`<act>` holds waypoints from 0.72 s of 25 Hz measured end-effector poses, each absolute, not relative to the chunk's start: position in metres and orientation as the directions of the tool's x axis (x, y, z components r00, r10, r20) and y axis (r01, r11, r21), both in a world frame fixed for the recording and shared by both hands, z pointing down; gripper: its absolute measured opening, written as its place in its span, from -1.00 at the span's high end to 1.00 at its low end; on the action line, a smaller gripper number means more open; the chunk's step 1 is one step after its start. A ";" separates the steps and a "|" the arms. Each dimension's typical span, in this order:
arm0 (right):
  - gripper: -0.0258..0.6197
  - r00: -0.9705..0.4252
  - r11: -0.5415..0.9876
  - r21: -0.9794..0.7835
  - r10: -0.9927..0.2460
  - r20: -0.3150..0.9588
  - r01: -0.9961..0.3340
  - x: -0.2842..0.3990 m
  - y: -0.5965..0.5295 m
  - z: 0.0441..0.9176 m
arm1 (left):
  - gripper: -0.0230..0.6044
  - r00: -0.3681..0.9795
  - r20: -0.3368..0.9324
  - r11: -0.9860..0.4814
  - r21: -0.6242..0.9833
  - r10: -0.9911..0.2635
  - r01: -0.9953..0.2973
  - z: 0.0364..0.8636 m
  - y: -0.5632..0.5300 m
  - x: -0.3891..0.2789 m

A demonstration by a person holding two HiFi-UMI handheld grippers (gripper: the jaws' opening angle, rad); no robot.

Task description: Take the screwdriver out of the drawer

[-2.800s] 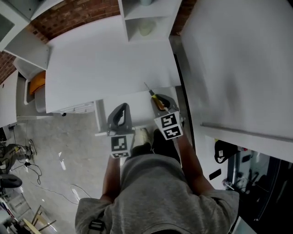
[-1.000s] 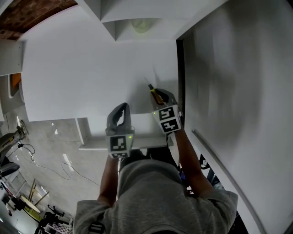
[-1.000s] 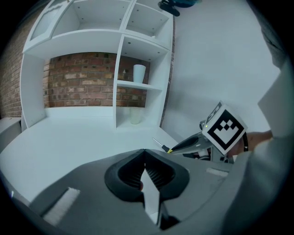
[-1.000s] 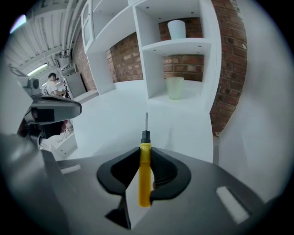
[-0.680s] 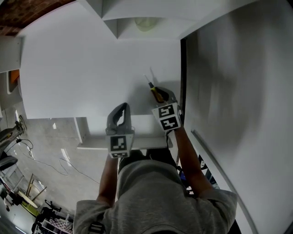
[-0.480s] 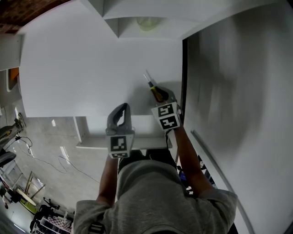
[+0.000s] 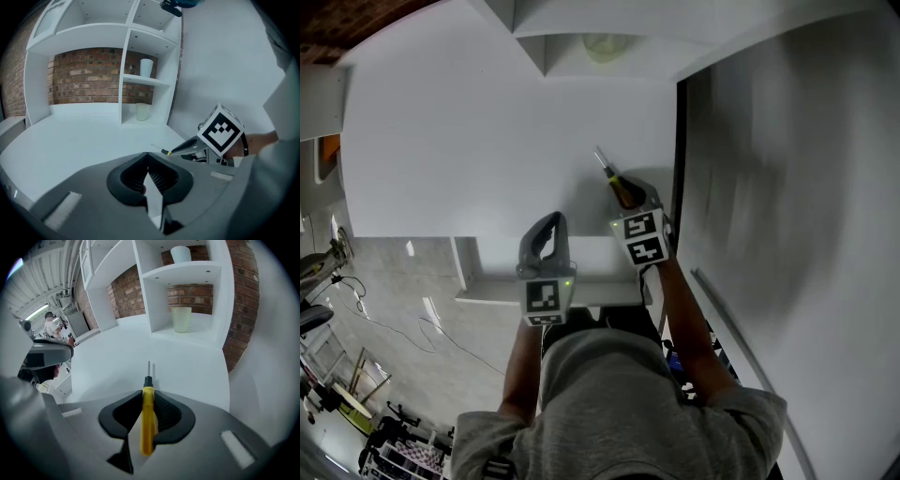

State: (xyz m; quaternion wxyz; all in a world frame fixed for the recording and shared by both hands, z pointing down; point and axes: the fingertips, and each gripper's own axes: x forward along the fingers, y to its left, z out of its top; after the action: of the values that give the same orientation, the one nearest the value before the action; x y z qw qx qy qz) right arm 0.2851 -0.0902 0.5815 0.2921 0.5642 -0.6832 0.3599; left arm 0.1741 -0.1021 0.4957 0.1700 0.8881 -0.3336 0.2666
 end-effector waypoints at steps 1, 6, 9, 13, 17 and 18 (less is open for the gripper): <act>0.66 -0.190 0.103 -0.160 -0.562 0.805 -0.982 0.285 -0.090 0.581 | 0.89 0.635 0.587 -0.719 0.123 -0.502 -0.684 0.495 -0.101 0.174; 0.58 -0.188 0.105 -0.156 -0.555 0.810 -0.982 0.284 -0.088 0.585 | 0.89 0.638 0.584 -0.722 0.123 -0.502 -0.681 0.493 -0.097 0.175; 0.45 -0.193 0.111 -0.158 -0.561 0.805 -0.981 0.283 -0.086 0.583 | 0.89 0.640 0.580 -0.724 0.119 -0.505 -0.680 0.490 -0.096 0.174; 0.32 -0.196 0.115 -0.159 -0.572 0.796 -0.981 0.282 -0.084 0.580 | 0.89 0.640 0.575 -0.725 0.113 -0.510 -0.680 0.486 -0.094 0.172; 0.27 -0.186 0.110 -0.150 -0.590 0.786 -0.983 0.282 -0.083 0.573 | 0.89 0.642 0.567 -0.729 0.103 -0.516 -0.677 0.480 -0.092 0.170; 0.27 -0.183 0.109 -0.147 -0.594 0.783 -0.983 0.282 -0.082 0.571 | 0.89 0.644 0.564 -0.731 0.101 -0.517 -0.675 0.479 -0.091 0.170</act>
State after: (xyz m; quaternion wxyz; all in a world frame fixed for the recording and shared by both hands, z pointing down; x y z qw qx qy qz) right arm 0.2820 -0.0821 0.5713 0.2836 0.5729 -0.6884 0.3427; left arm 0.1705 -0.0906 0.4787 0.1530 0.8936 -0.3335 0.2585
